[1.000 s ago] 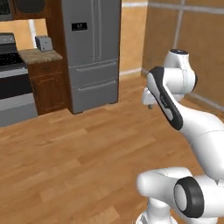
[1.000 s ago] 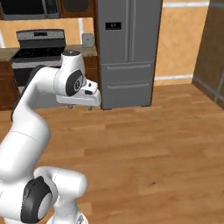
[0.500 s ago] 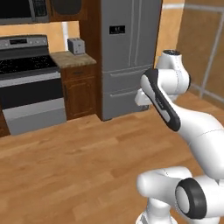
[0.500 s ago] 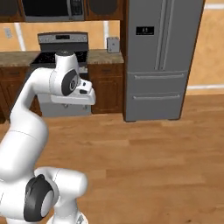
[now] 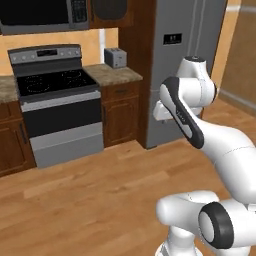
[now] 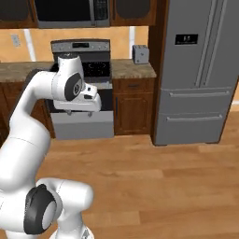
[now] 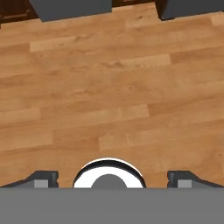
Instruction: Navigate to the microwave.
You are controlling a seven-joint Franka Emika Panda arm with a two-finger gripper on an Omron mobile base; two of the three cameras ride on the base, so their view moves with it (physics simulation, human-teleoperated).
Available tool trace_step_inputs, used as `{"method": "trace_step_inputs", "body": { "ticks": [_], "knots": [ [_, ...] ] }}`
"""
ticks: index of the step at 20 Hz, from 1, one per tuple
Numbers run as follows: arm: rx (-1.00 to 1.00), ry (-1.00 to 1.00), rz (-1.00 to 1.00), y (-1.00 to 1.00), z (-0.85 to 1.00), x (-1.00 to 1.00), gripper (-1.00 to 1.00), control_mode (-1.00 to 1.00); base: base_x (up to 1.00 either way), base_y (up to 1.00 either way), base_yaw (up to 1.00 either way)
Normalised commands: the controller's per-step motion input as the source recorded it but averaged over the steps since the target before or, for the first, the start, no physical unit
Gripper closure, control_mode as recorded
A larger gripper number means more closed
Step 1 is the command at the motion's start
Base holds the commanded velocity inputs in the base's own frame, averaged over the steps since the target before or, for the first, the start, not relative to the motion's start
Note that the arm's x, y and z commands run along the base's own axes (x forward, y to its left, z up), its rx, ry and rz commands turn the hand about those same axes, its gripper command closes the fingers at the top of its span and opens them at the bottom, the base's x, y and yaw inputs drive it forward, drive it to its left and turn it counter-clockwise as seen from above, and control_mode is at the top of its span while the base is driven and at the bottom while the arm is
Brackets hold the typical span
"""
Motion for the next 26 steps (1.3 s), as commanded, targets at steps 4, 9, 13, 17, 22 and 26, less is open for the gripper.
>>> {"method": "trace_step_inputs", "body": {
  "ticks": [4, 9, 13, 17, 22, 26],
  "knots": [
    [0.0, 0.0, 0.0, 0.0, 0.0, 0.0, -1.0, 1.0, 1.0, 1.0, 0.08],
    [0.0, 0.0, 0.0, 0.0, 0.0, 0.0, -1.0, 1.0, 1.0, 0.96, 0.11],
    [0.0, 0.0, 0.0, 0.0, 0.0, 0.0, -1.0, 1.0, 1.0, 0.49, 0.14],
    [0.0, 0.0, 0.0, 0.0, 0.0, 0.0, -1.0, 1.0, 1.0, 0.01, 0.17],
    [0.0, 0.0, 0.0, 0.0, 0.0, 0.0, -1.0, 1.0, 1.0, 0.0, 0.11],
    [0.0, 0.0, 0.0, 0.0, 0.0, 0.0, -1.0, 1.0, 1.0, -0.09, 0.12]
  ]
}}
